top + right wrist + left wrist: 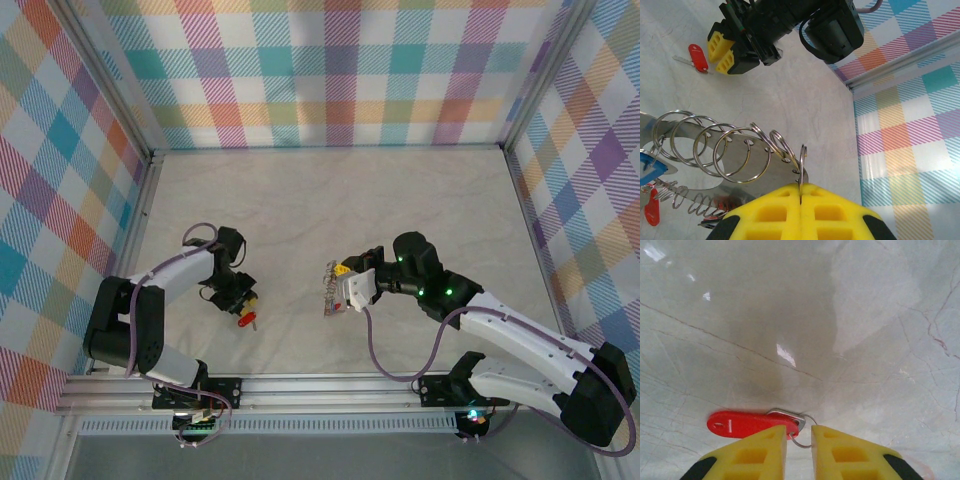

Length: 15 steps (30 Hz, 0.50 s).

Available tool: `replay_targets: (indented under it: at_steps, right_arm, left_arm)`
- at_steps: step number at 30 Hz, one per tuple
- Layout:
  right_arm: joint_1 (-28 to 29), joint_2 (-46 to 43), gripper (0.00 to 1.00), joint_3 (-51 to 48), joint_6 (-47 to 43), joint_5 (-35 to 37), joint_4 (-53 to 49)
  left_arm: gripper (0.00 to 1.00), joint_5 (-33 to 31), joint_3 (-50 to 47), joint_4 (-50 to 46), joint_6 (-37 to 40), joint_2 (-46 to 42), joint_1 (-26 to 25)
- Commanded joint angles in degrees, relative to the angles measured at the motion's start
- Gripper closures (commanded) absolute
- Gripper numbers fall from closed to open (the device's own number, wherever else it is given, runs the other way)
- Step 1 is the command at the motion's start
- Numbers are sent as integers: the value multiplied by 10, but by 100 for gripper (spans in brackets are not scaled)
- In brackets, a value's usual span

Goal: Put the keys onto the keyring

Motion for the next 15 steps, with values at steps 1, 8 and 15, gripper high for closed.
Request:
replay_targets:
  at_steps: [1, 8, 15]
  right_arm:
    - [-3, -10, 100, 20, 14, -16, 13]
    - [-3, -10, 100, 19, 14, -16, 11]
    - [-3, -11, 100, 19, 14, -16, 12]
  left_arm:
    - [78, 6, -8, -3, 3, 5, -8]
    - [69, 10, -6, 4, 5, 1, -32]
    - [64, -39, 49, -57, 116, 11, -72]
